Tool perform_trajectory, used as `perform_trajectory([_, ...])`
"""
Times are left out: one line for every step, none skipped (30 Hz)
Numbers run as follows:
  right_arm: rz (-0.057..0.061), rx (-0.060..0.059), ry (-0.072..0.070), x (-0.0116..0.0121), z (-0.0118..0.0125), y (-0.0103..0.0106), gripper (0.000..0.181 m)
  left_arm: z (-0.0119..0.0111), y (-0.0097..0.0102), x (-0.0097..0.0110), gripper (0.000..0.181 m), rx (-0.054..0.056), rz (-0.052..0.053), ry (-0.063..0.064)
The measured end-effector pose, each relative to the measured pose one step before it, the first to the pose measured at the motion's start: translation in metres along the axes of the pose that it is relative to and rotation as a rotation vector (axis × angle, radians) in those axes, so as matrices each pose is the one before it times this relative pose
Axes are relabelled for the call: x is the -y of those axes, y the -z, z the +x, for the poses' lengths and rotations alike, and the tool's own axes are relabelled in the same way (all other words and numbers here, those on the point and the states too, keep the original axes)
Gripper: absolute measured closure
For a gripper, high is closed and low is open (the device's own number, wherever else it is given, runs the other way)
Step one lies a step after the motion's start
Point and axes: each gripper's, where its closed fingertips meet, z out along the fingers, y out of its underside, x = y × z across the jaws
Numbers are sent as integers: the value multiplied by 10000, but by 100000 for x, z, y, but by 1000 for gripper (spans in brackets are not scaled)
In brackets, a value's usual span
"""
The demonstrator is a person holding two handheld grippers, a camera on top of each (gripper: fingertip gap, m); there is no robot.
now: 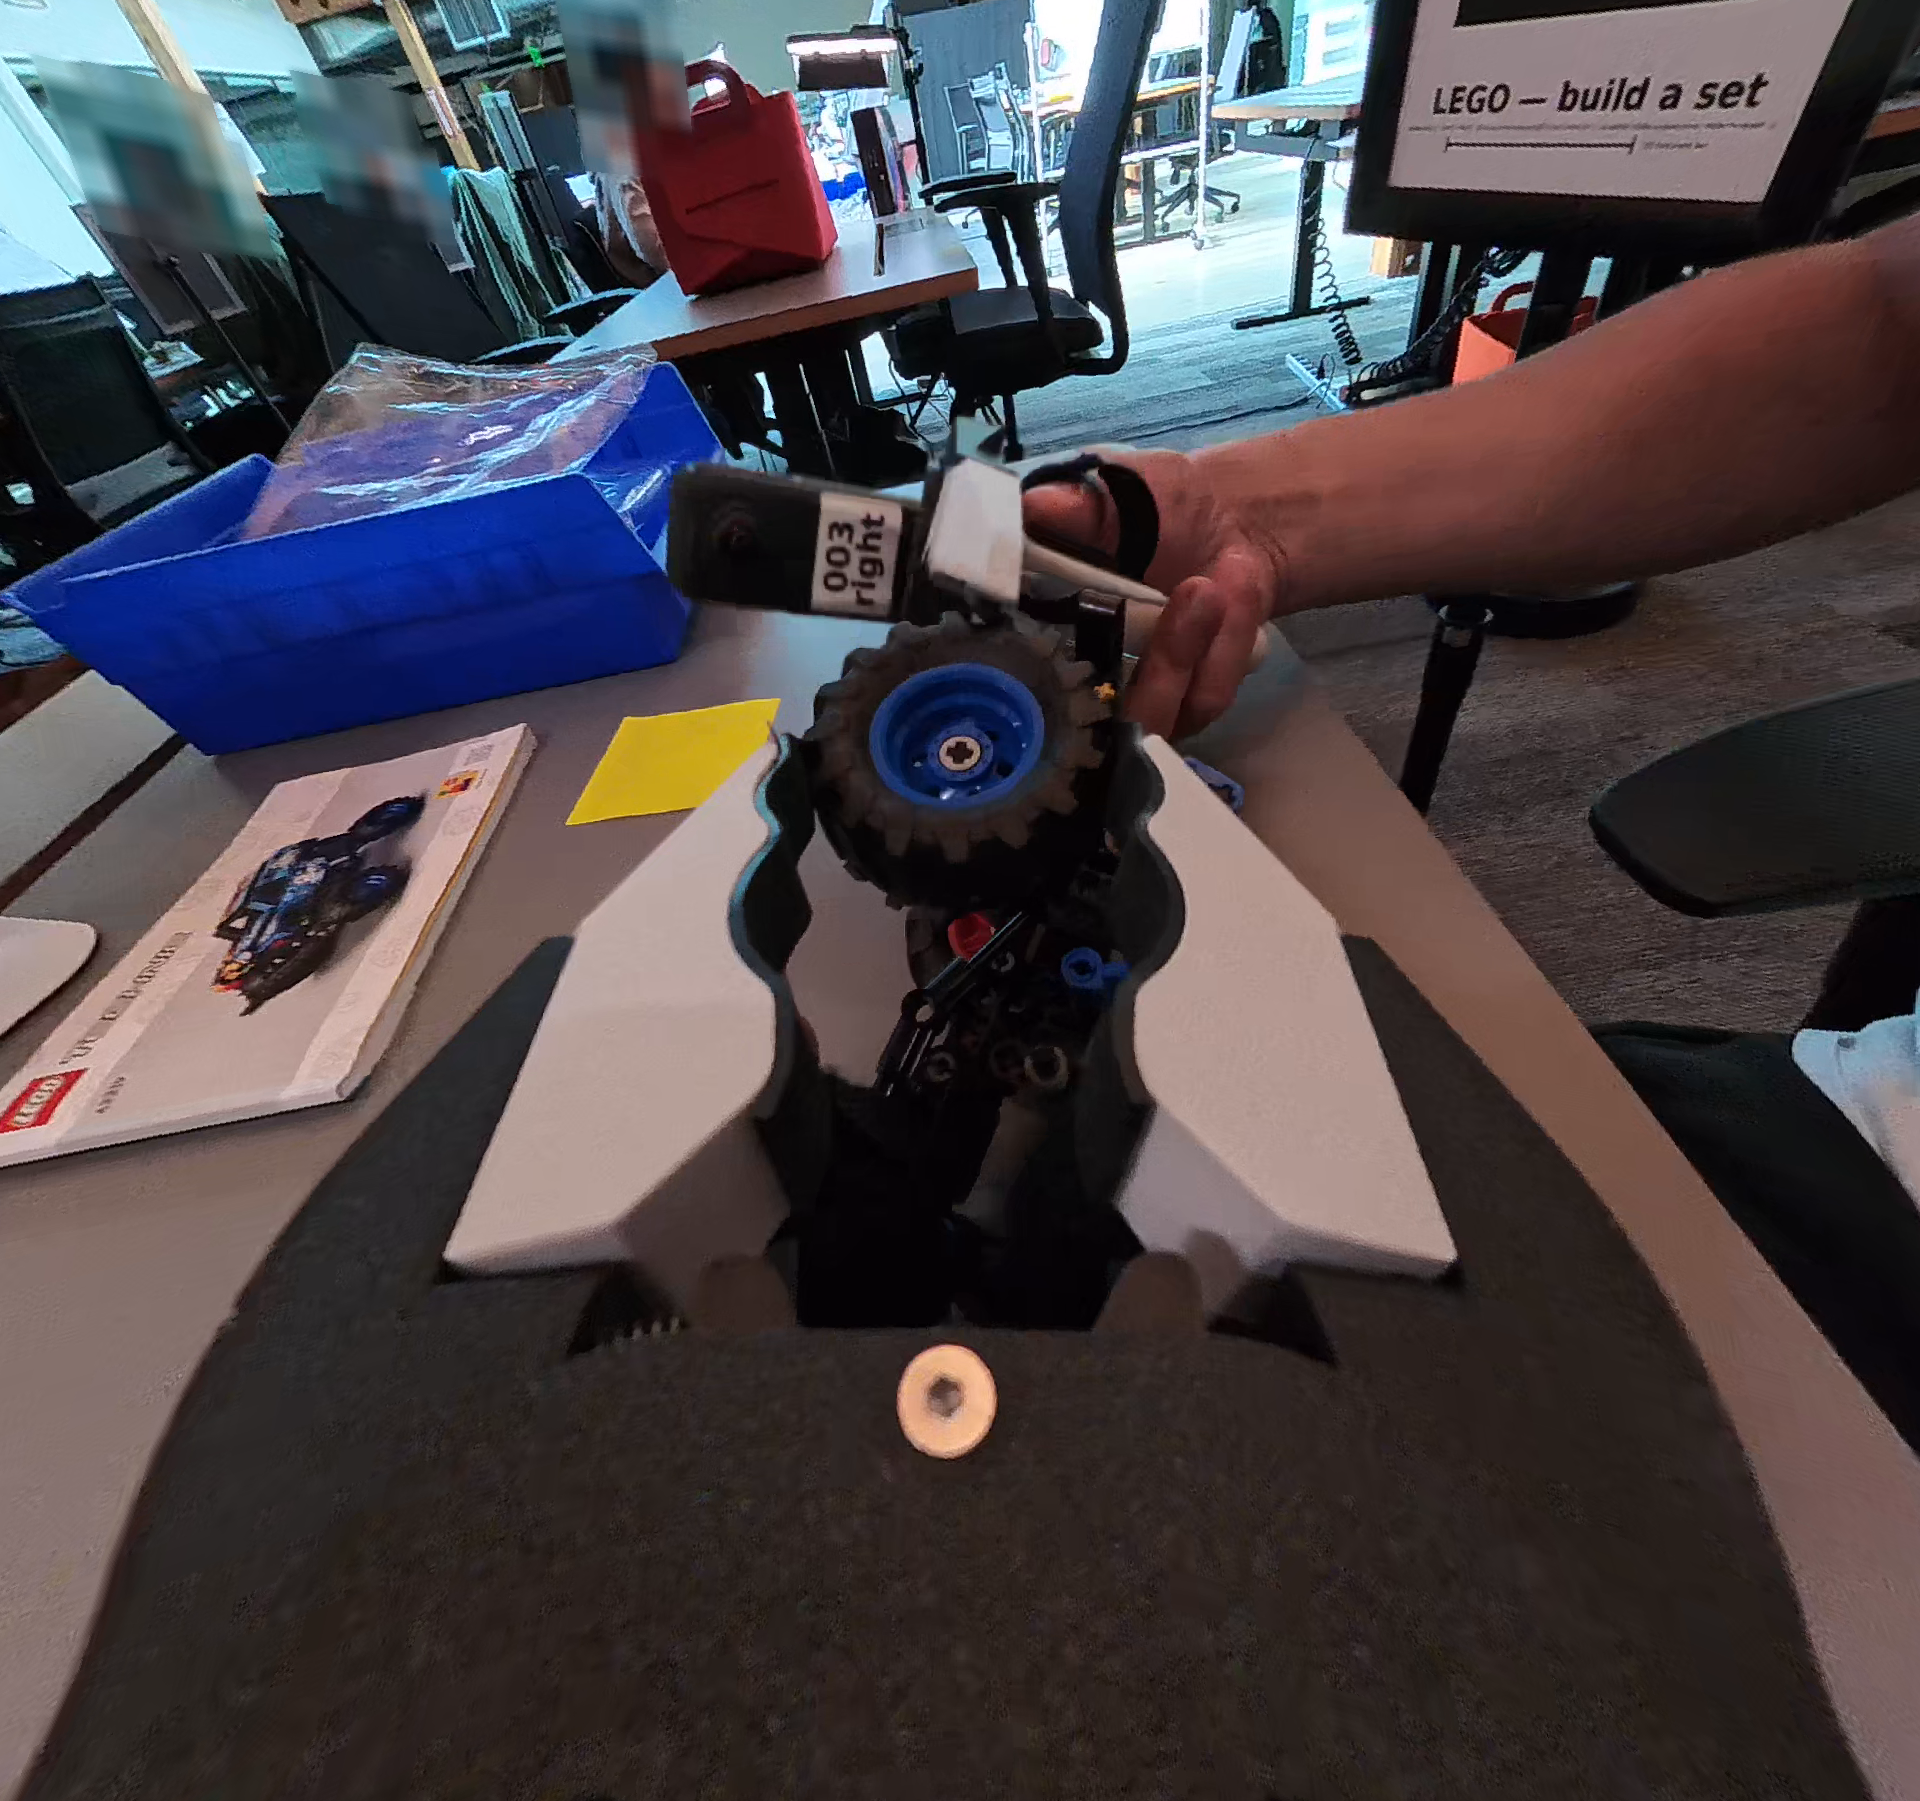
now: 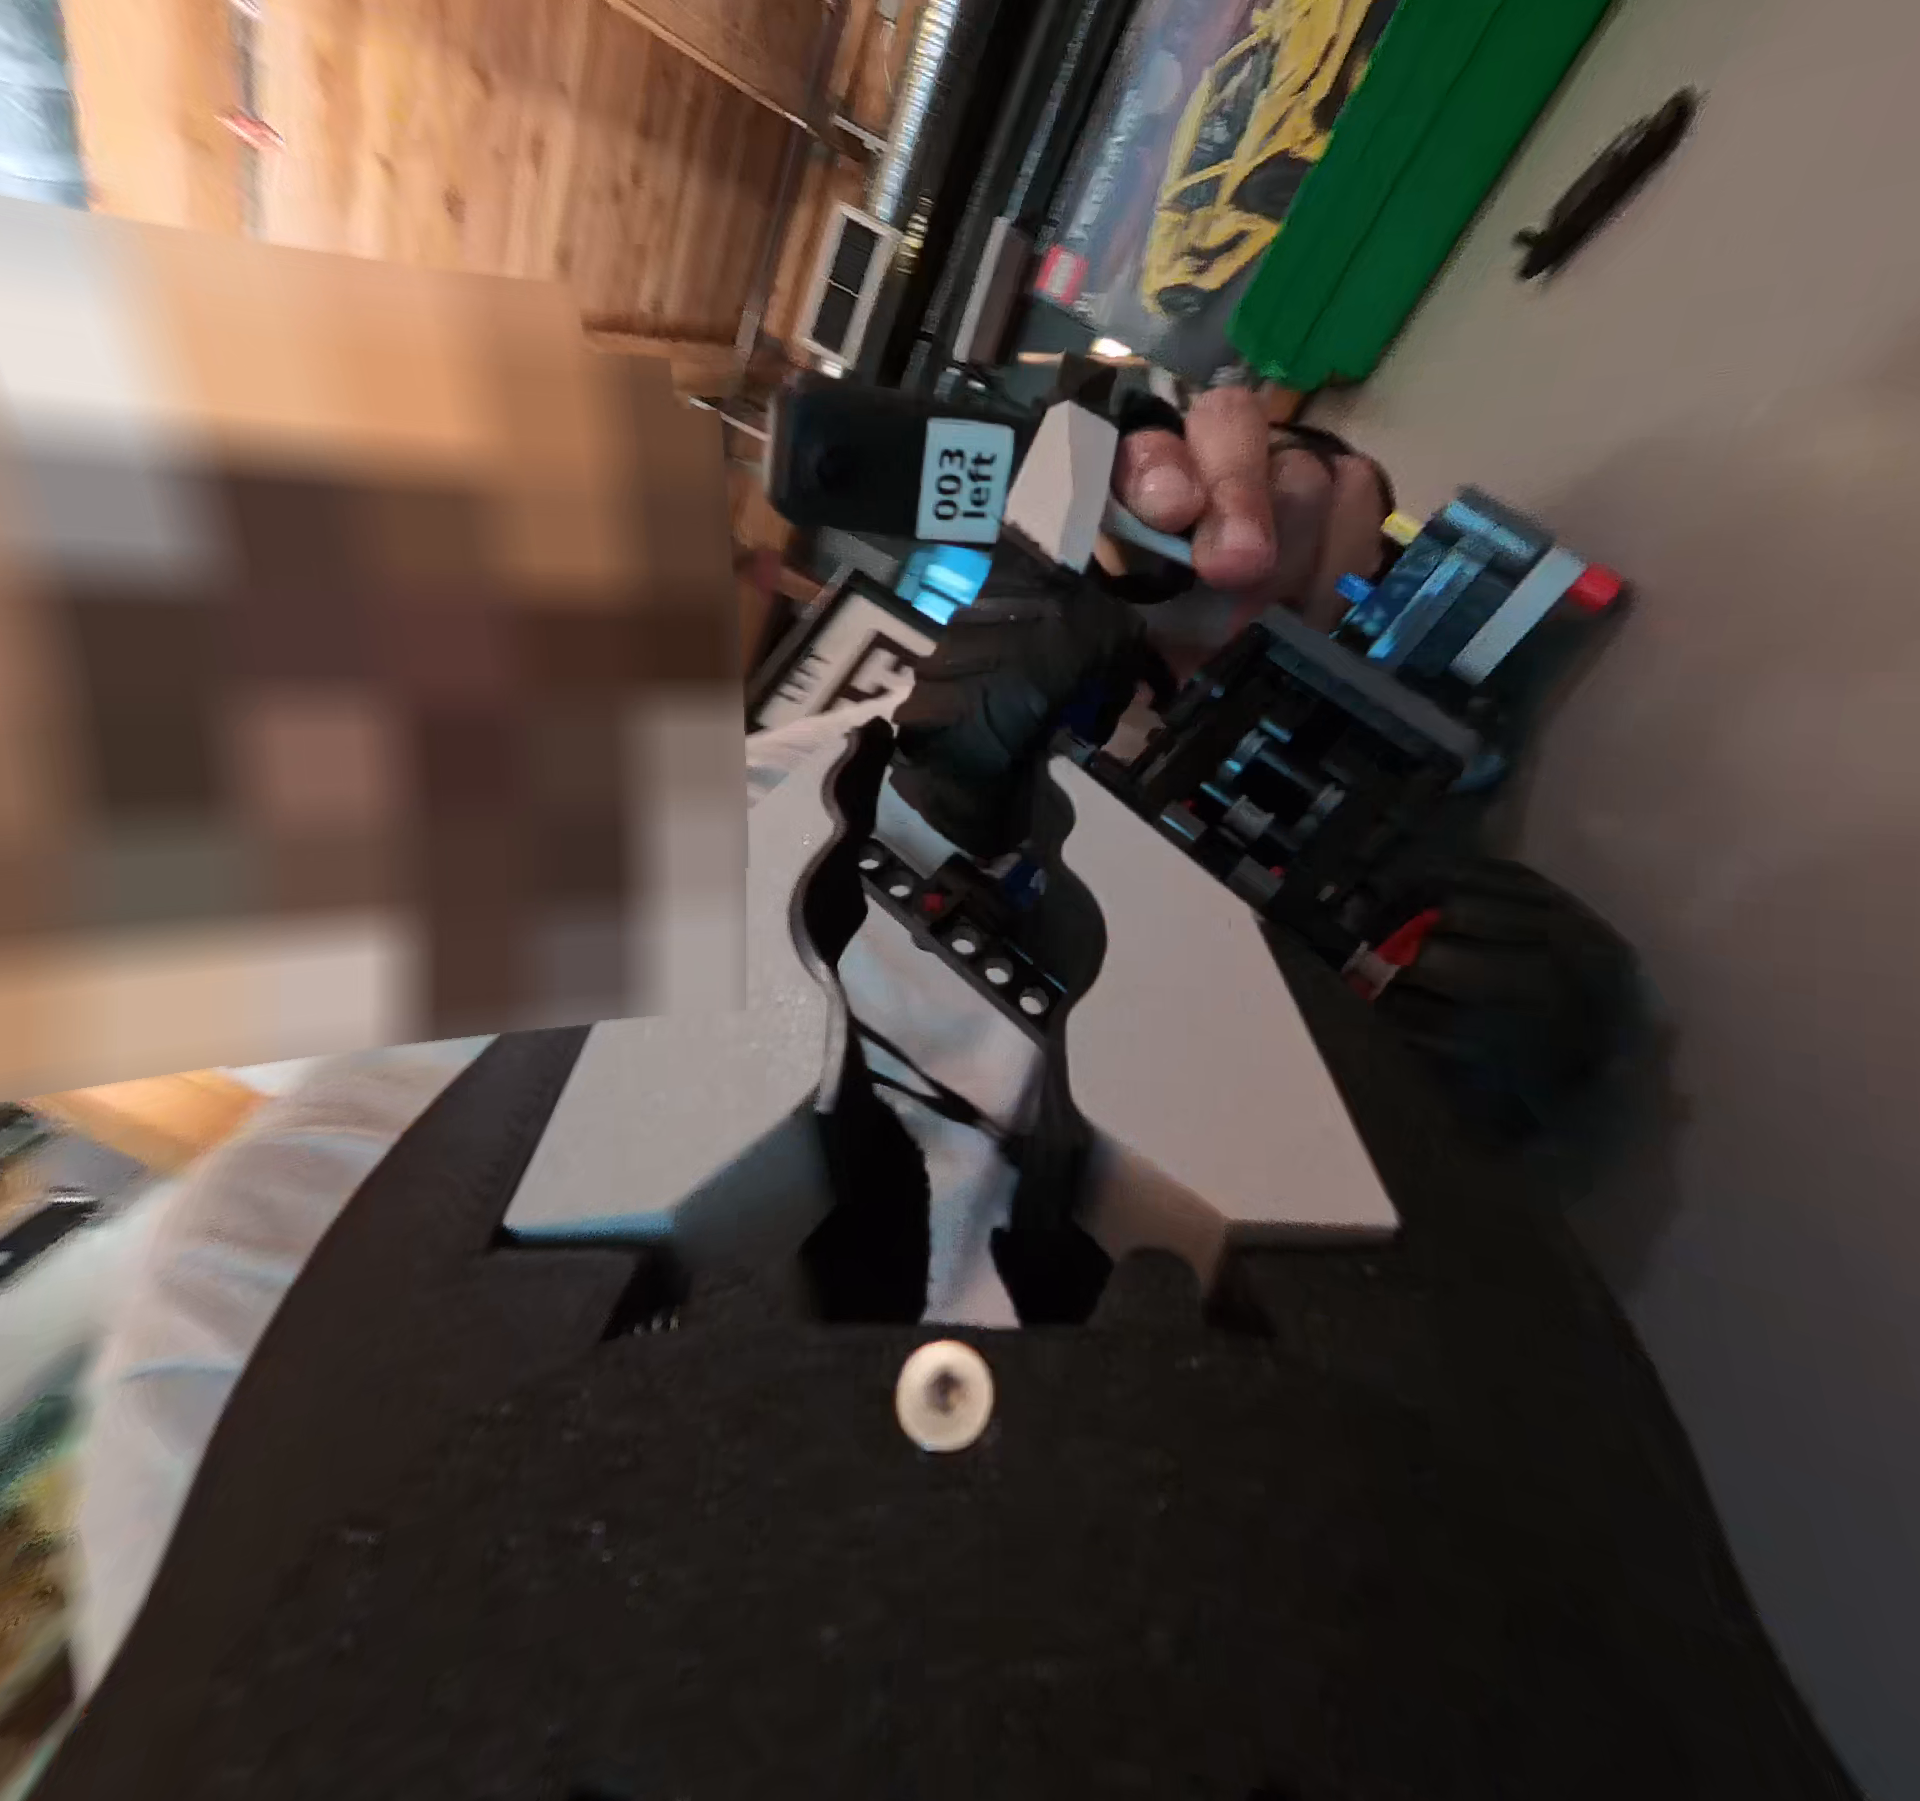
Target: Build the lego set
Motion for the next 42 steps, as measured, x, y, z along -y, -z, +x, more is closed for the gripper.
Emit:
perform_trajectory([-272,-776,853,-86,47,111,148,40,-87,26,125,-65,12,152])
perform_trajectory([-431,-847,903,-258,17,65,144,91,-77,8,125,-56,-6,-9])
perform_trajectory([-500,-943,911,-289,61,8,141,73,-47,0,125,-34,-2,-22])
perform_trajectory([-509,-1069,1059,-240,178,36,140,45,-23,12,125,-48,5,56])
perform_trajectory([-437,-1103,1117,-110,192,72,139,-8,13,9,125,-53,17,97])
perform_trajectory([-435,-990,898,-82,96,69,138,6,30,5,125,-64,22,89])
perform_trajectory([-508,-872,672,-88,34,99,138,60,6,15,125,-74,12,46])
perform_trajectory([-476,-821,670,-61,90,114,138,49,-18,-11,125,-29,-4,-6])
perform_trajectory([-432,-764,642,-39,82,122,139,22,-32,-4,125,-6,-9,-11])
perform_trajectory([-412,-618,551,-30,44,143,140,60,-38,1,125,-32,-5,10])
perform_trajectory([-452,-501,448,-61,78,173,141,37,-33,-3,125,-48,-9,51])
perform_trajectory([-523,-437,297,-97,103,172,142,0,-44,-8,125,-41,-10,89])
perform_trajectory([-607,-348,325,-99,28,160,145,-14,-42,4,125,-22,-4,69])
perform_trajectory([-605,-382,443,-14,53,144,146,-19,-23,9,125,-8,0,33])
perform_trajectory([-664,-263,470,-79,-101,44,148,-1,-6,6,125,-3,5,13])
perform_trajectory([-662,-232,399,-14,-54,-18,145,-10,7,5,125,16,12,1])
perform_trajectory([-672,-18,291,-127,-265,-118,139,-29,6,1,125,28,9,17])
perform_trajectory([-717,57,287,-267,-261,-78,132,-41,-6,6,125,20,-1,41])
perform_trajectory([-495,-65,206,-119,34,95,132,-30,-10,-1,125,16,-1,16])
perform_trajectory([-357,-25,48,-97,118,108,132,-4,-1,-5,125,9,3,-8])
perform_trajectory([-291,-64,-91,-41,350,-46,132,1,7,7,125,12,5,-2])
perform_trajectory([-127,-226,-381,130,734,-270,137,-8,0,-6,125,14,2,-5])
perform_trajectory([-262,365,-553,-121,-65,-508,136,-1,-5,7,125,14,3,-4])
perform_trajectory([-201,607,-384,-37,-505,-484,137,3,-9,-13,125,9,-5,-3])
perform_trajectory([-3,147,-242,-9,29,-274,138,-22,1,-13,125,28,-12,-18])
perform_trajectory([-2,120,-232,-141,-102,-125,138,-16,5,-11,125,25,-2,-15])
perform_trajectory([-3,-9,-73,-88,-39,-25,138,32,-12,16,125,-1,0,-10])
perform_trajectory([105,-128,27,18,4,-6,139,9,-6,-6,125,14,-1,-24])
perform_trajectory([128,-104,28,-4,-10,-77,139,1,8,-6,125,-5,-3,3])
perform_trajectory([173,-97,122,52,58,-39,139,-28,3,-6,125,-17,1,41])
perform_trajectory([284,-118,275,102,95,-46,140,-34,10,12,125,-44,12,85])
perform_trajectory([384,-75,320,60,112,-112,140,-45,16,-7,125,-66,9,140])
perform_trajectory([554,26,64,97,66,-118,141,-48,-3,1,125,-60,3,140])
perform_trajectory([599,158,-254,143,-37,-94,141,-35,26,9,125,-62,9,122])
perform_trajectory([588,31,-132,172,24,-103,142,-59,29,3,125,-36,18,112])
perform_trajectory([614,-193,190,179,64,-67,142,-29,40,8,126,-13,20,49])
perform_trajectory([526,-150,103,89,-35,-39,142,46,10,6,126,-17,14,-23])
perform_trajectory([487,-95,-51,90,-40,-20,142,51,-17,1,126,-15,6,-32])
perform_trajectory([533,-82,-95,109,-29,-31,142,31,-4,33,126,-22,25,4])
perform_trajectory([644,-57,-116,175,-41,-47,143,19,39,71,126,-46,60,27])
perform_trajectory([685,17,-207,188,-40,-41,143,-5,55,84,126,-56,72,72])
perform_trajectory([646,51,-320,160,-13,-55,144,-41,30,76,126,-25,62,114])
